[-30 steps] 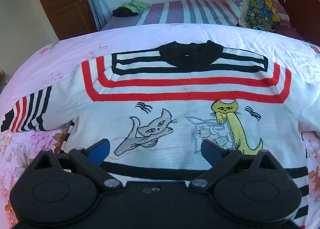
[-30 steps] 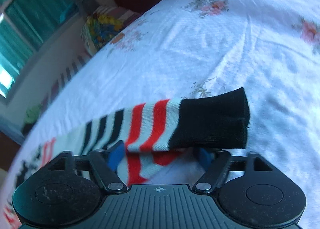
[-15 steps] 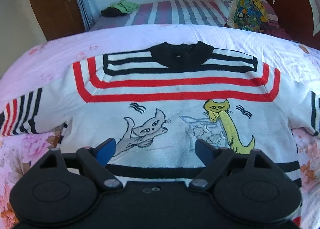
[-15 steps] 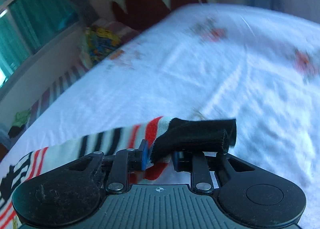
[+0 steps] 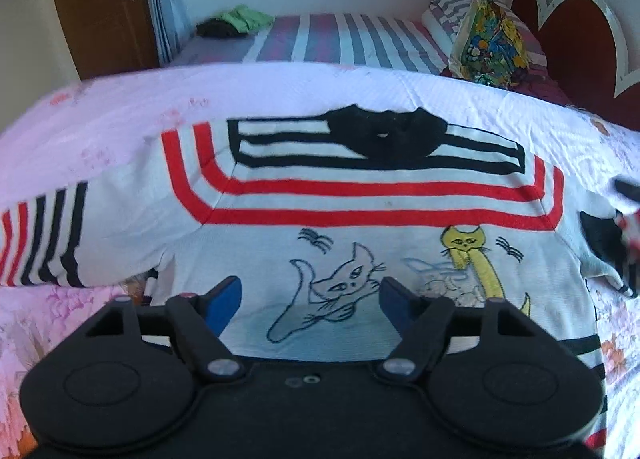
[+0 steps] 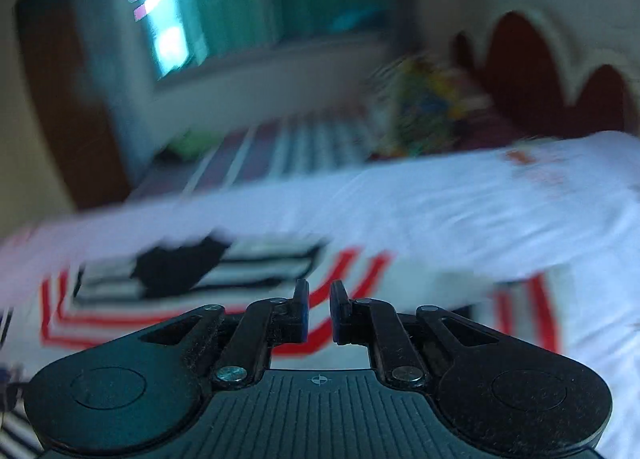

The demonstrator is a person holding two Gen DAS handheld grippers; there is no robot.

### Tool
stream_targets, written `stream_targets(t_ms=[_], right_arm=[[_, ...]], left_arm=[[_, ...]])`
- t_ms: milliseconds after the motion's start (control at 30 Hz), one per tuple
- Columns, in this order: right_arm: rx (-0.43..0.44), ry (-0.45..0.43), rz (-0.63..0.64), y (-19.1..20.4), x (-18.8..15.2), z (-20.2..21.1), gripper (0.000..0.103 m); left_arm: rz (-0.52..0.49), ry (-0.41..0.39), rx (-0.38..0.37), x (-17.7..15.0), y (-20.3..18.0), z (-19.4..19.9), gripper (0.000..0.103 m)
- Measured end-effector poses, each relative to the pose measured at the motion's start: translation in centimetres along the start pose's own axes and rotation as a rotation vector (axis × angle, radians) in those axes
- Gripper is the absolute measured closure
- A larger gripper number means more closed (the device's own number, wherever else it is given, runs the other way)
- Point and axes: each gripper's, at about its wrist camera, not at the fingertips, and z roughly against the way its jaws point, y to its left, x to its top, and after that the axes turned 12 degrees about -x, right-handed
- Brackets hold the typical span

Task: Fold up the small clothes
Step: 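Lift the cuff with the right gripper and lay the sleeve across the sweater body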

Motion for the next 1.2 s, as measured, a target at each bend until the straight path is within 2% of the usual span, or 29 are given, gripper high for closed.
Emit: stream_targets(t_ms=[67, 100, 133, 167, 200, 233, 267, 433, 500, 567, 600, 633, 800, 900, 1033, 1100, 1200], right_arm=[[-0.005, 0.053, 0.005, 2.2, -1.1, -1.0, 0.091], [-0.016, 0.071, 0.014, 2.6, -1.5, -1.2, 0.083], [-0.055, 0.069, 0.029, 2.6, -1.8, -1.3, 0.056], [-0.115, 0.051, 0.05, 2.2, -2.1, -1.2, 0.036], [-0.177, 0.015, 0.067, 1.6, -2.4, -0.8, 0.007], [-0.215, -0.029, 0.081, 1.1, -2.7, 0.0, 0.006], [-0.244, -0.054, 0.102, 0.5, -3.0, 0.6, 0.006], [-0.405, -0.062, 0.227, -3.2, -4.1, 0.0, 0.006], [-0.418, -0.04, 0.264, -4.7, -5.0, -0.6, 0.006], [-0.425, -0.008, 0.304, -6.5, -6.4, -1.4, 0.018], [-0.43, 0.01, 0.325, -7.0, -7.0, -1.9, 0.032], [-0.433, 0.021, 0.34, -7.4, -7.5, -2.2, 0.038], [-0.471, 0.016, 0.442, -8.2, -8.7, -5.0, 0.038], [-0.38, 0.035, 0.325, -9.7, -7.9, -4.9, 0.085], [-0.28, 0.007, 0.146, -10.7, -5.5, -2.7, 0.085], [-0.187, -0.018, 0.044, -10.4, -3.8, -0.8, 0.085], [-0.046, -0.058, -0.019, -7.9, -1.3, 1.4, 0.086]], left_arm=[[0.009, 0.008, -0.021, 0.0, 1.1, -0.3, 0.031], [0.011, 0.012, -0.031, 0.0, 1.5, -0.4, 0.031], [0.008, 0.013, -0.048, 0.1, 1.6, -0.5, 0.028], [-0.001, 0.014, -0.057, 0.1, 1.7, -0.6, 0.024], [-0.018, 0.012, -0.058, 0.2, 1.5, -0.7, 0.023], [-0.037, 0.008, -0.057, 0.2, 1.3, -0.8, 0.023], [-0.055, 0.006, -0.058, 0.2, 1.0, -1.0, 0.023], [-0.066, 0.036, -0.109, 0.3, 0.2, -2.2, 0.023], [-0.074, 0.038, -0.106, 0.2, -0.2, -2.5, 0.023], [-0.074, 0.047, -0.104, 0.2, -0.4, -2.7, 0.023], [-0.071, 0.05, -0.104, 0.2, -0.5, -2.8, 0.023], [-0.067, 0.052, -0.099, 0.2, -0.6, -2.9, 0.023], [-0.062, 0.057, -0.084, 0.2, -1.1, -3.2, 0.023], [-0.058, 0.06, -0.093, 0.3, -1.5, -3.4, 0.024], [-0.042, 0.061, -0.15, 0.9, -2.1, -3.6, 0.029], [-0.029, 0.054, -0.178, 1.3, -2.3, -3.6, 0.031], [0.023, 0.035, -0.236, 2.3, -1.9, -3.0, 0.031]])
